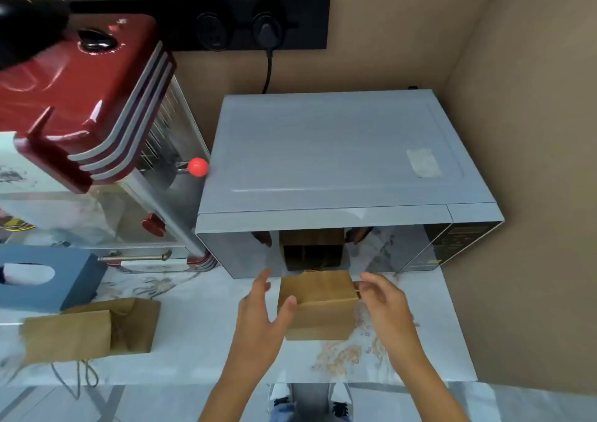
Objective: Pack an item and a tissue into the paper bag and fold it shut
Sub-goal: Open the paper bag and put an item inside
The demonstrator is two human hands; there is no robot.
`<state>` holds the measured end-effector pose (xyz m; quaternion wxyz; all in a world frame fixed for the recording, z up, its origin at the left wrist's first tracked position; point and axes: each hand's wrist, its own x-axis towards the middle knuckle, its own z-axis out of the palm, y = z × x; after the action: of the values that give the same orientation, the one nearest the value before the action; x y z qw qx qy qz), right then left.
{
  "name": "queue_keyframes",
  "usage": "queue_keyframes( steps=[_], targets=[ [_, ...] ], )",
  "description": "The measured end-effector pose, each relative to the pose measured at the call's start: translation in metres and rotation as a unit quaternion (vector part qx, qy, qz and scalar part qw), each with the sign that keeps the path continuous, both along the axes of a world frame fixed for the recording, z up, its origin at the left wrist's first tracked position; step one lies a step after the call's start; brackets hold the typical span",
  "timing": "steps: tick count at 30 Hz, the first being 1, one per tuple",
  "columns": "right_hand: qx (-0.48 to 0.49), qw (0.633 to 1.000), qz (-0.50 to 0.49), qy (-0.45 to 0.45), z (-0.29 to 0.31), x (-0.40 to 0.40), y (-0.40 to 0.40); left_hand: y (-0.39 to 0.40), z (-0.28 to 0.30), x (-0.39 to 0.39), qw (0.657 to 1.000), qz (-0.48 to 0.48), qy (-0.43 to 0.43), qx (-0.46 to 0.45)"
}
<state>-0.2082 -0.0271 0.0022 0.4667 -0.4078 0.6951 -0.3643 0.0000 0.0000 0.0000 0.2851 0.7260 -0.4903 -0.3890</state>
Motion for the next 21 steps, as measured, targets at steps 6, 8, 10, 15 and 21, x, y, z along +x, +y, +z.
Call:
queue_keyframes(
  steps=[6, 8, 10, 15, 21],
  targets=[
    [0.038, 0.997, -0.002, -0.067, -0.003, 0.007, 0.000, -0.001, -0.002, -0.003, 0.996, -0.031, 0.055, 0.059],
    [0.045, 0.994, -0.001, -0.098, -0.001, 0.004, 0.002, -0.001, -0.001, -0.001, 0.997, -0.041, 0.050, 0.037],
    [0.043, 0.990, -0.005, -0.136, 0.002, 0.001, 0.006, 0.001, 0.001, 0.000, 0.998, -0.041, 0.046, 0.018],
    [0.029, 0.973, 0.012, -0.230, 0.007, -0.010, 0.013, 0.003, 0.007, -0.003, 0.997, -0.022, 0.061, -0.030],
    [0.034, 0.924, 0.019, -0.382, 0.019, -0.007, 0.025, 0.005, 0.016, -0.010, 0.995, -0.071, -0.001, -0.074]
  ],
)
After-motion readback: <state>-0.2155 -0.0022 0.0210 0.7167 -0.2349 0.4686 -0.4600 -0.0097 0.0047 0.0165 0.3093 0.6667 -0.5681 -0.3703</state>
